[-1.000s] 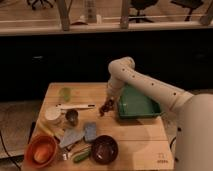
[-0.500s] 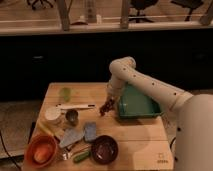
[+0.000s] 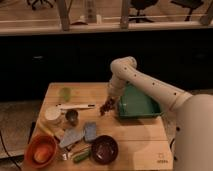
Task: Place grapes in table surface
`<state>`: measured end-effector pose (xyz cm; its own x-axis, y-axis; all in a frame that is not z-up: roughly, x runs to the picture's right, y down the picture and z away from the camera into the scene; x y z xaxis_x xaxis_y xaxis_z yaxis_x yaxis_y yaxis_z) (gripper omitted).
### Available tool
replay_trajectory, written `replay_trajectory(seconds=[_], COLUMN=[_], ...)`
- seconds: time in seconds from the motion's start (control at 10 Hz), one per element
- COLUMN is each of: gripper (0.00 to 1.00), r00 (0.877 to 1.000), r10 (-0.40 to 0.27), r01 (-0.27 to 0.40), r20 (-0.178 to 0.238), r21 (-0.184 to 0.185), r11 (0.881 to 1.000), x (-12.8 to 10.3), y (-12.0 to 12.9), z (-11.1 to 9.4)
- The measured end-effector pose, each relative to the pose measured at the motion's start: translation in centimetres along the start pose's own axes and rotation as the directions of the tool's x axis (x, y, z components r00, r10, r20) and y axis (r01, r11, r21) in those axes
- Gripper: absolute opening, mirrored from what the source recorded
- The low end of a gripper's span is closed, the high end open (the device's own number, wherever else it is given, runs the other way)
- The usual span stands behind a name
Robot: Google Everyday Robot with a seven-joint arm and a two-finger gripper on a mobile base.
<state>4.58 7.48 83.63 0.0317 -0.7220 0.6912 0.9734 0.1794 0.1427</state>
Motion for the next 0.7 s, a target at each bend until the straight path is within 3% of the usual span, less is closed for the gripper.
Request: replay_trajectory(seconds=[0.7], gripper=[0.04], r00=[1.0], r10=[0.01], r01=[-0.01], r20=[-0.002], r21=[0.018], r11=[1.0], x=[0.84], y=[0.56], z=[-0.06])
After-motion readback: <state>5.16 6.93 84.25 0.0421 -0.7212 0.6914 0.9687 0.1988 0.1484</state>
